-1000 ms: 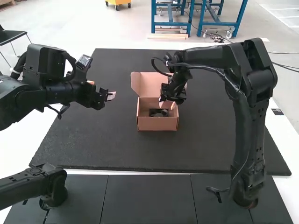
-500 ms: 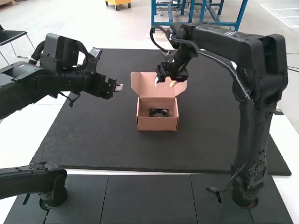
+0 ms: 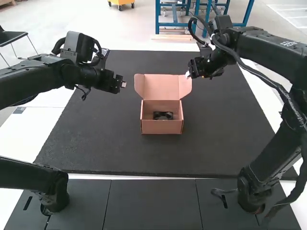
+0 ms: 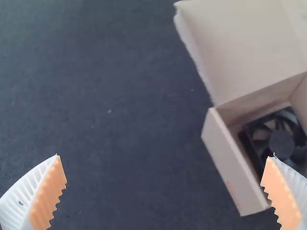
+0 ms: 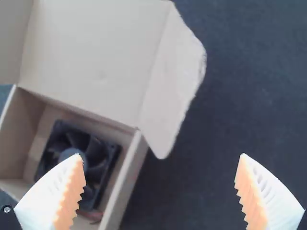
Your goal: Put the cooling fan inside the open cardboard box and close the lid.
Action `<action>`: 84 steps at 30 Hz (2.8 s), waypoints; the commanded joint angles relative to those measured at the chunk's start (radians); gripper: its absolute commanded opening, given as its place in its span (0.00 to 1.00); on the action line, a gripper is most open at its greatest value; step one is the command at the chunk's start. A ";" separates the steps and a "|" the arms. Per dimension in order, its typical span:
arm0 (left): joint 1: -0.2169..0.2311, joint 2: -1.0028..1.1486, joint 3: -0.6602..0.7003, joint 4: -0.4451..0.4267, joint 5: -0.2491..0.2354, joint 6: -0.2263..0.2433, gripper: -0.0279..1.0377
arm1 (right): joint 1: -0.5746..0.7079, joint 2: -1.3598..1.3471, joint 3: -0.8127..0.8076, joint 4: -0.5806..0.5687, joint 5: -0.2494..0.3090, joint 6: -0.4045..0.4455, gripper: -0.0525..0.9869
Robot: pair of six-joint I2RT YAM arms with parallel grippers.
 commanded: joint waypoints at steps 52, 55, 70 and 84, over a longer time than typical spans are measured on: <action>0.053 0.540 0.354 0.199 0.053 -0.004 0.93 | -0.037 0.142 -0.016 0.239 -0.071 0.106 0.69; 0.051 0.543 0.356 0.198 0.054 -0.004 0.93 | -0.037 0.149 -0.007 0.233 -0.077 0.107 0.69; 0.031 0.543 0.359 0.198 0.080 -0.010 0.93 | -0.031 0.175 0.035 0.222 -0.097 0.117 0.69; 0.010 0.543 0.371 0.187 0.082 -0.021 0.93 | -0.028 0.195 0.047 0.222 -0.097 0.117 0.65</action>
